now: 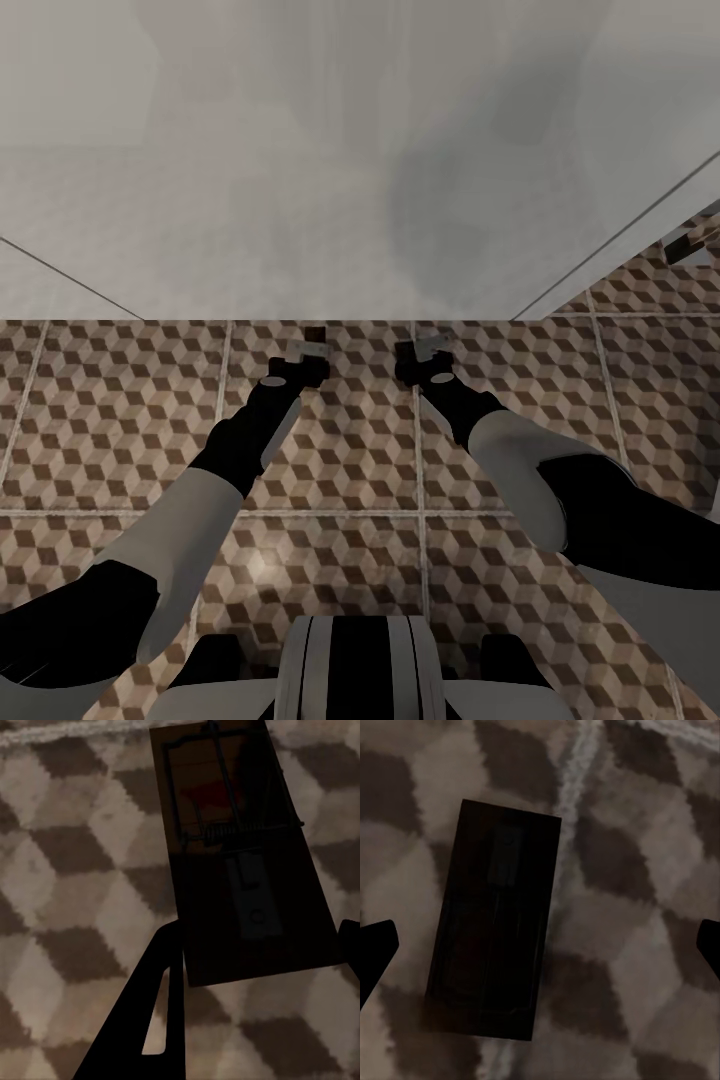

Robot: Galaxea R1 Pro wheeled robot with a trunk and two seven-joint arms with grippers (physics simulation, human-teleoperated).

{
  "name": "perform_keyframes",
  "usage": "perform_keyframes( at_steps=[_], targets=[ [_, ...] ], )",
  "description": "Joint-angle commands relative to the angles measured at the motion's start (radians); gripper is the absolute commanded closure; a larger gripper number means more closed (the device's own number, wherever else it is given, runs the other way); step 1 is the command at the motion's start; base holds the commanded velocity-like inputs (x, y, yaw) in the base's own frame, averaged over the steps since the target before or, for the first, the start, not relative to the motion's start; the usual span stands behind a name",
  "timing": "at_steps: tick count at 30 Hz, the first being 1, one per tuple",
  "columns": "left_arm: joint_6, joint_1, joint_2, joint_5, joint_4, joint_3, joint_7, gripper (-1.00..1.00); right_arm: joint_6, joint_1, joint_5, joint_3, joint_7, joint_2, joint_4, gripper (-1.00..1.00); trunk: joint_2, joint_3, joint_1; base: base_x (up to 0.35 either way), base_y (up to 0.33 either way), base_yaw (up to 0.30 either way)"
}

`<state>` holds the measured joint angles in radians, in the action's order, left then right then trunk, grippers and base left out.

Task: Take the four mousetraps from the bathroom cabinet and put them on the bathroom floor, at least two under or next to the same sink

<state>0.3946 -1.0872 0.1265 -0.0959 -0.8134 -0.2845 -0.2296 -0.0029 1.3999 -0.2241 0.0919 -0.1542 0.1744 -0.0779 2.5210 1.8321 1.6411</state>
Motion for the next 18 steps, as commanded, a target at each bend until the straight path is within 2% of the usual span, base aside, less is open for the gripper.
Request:
perform_keyframes(
  at_steps=[1,18],
  targets=[
    [0.004,0.000,-0.001,-0.009,-0.001,-0.004,-0.008,1.00,-0.001,0.001,-0.001,0.008,-0.005,0.000,0.001,-1.00,0.000,0.000,0.000,0.000,0.000,0.000],
    [0.003,0.000,-0.001,-0.008,0.003,-0.004,-0.008,1.00,-0.002,0.001,-0.001,0.008,-0.005,0.000,0.001,-1.00,0.000,0.000,0.000,0.000,0.000,0.000]
  ],
)
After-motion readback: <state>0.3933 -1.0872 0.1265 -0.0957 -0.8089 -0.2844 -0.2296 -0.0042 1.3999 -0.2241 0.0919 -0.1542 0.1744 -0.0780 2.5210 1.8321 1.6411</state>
